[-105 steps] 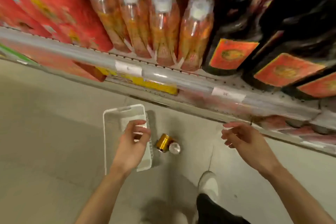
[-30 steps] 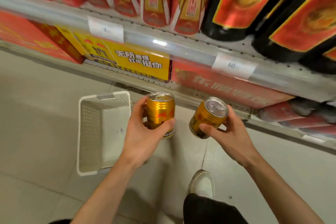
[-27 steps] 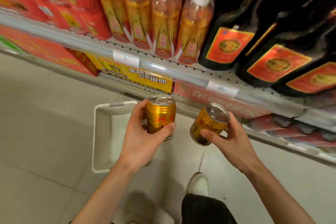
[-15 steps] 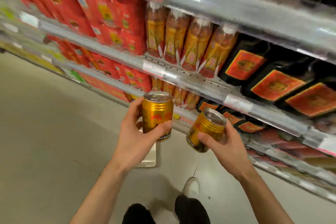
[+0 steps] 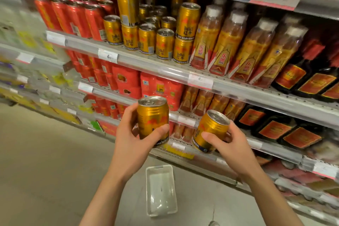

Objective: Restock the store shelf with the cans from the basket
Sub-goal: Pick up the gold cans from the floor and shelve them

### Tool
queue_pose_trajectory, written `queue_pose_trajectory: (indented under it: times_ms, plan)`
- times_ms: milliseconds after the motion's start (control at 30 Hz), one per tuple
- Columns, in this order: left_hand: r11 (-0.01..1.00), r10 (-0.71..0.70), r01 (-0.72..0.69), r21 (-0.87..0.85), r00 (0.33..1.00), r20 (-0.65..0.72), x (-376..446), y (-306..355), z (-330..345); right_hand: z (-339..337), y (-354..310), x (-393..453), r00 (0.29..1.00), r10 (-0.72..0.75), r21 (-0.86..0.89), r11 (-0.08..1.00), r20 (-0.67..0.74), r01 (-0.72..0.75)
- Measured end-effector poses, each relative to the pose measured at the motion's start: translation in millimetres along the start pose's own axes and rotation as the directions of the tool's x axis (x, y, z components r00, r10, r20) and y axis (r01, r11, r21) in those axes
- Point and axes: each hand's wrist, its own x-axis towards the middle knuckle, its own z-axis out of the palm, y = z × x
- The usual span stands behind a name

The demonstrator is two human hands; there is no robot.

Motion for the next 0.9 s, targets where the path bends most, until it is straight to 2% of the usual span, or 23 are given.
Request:
queue_pose_trajectory:
  times_ms: [167,367,533,900]
  plan:
    - [0.996,0.067,-0.068,0.050,0.998,0.012,28.3,26.1,-88.6,74.7,-55.0,-0.3,0.997,-0.077,0.018,0.997,-0.023,0.077]
    - [0.990,0.118,-0.117,0.083,0.993,-0.016,72.8,45.2,-151.3,134.9,-111.5,32.0,0.985,-0.174,-0.025,0.984,0.020,0.174]
    - [0.984,0.143,-0.143,0.101,0.990,0.010,126.9,54.9,-174.5,161.9,-145.1,77.7,0.970,-0.242,-0.017,0.970,0.008,0.242]
    - [0.948,0.227,-0.263,0.181,0.954,0.197,266.8,74.0,-177.3,184.1,-189.4,179.0,0.921,-0.371,-0.059,0.928,-0.118,0.367]
